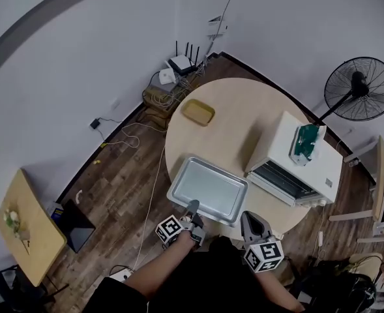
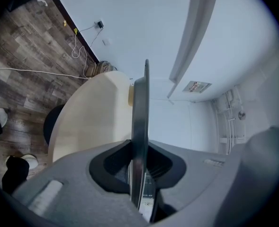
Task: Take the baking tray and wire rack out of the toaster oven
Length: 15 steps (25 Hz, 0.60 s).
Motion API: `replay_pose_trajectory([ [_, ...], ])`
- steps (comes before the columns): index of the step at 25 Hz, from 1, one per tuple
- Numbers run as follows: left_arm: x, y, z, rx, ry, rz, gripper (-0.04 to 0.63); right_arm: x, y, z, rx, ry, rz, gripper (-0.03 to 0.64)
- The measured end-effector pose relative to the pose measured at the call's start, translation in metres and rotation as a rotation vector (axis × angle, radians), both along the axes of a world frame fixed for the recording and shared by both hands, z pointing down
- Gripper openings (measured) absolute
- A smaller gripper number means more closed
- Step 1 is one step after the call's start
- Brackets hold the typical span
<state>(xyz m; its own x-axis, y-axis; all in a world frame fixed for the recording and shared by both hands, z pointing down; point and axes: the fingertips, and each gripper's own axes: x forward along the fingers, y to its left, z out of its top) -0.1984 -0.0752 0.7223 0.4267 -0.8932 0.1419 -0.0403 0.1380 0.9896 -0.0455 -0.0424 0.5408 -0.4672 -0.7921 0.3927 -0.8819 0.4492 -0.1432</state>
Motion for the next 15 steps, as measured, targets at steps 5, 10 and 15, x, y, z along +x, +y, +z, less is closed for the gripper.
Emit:
replay_pose_trajectory([
  [5,-0.025,-0.027,0.002,-0.002,-0.014,-0.027,0.069,-0.008,-0.01,-0.007,0.014,0.01,0.023,0.0],
  [10,-0.031,-0.056,0.012,-0.014,-0.024,-0.022,0.069,-0.003,-0.019,-0.009,0.013,0.031,0.063,0.0],
  [15,-0.023,-0.079,0.033,-0.051,-0.042,-0.003,0.071,0.016,-0.022,-0.011,0.001,0.052,0.125,0.0],
])
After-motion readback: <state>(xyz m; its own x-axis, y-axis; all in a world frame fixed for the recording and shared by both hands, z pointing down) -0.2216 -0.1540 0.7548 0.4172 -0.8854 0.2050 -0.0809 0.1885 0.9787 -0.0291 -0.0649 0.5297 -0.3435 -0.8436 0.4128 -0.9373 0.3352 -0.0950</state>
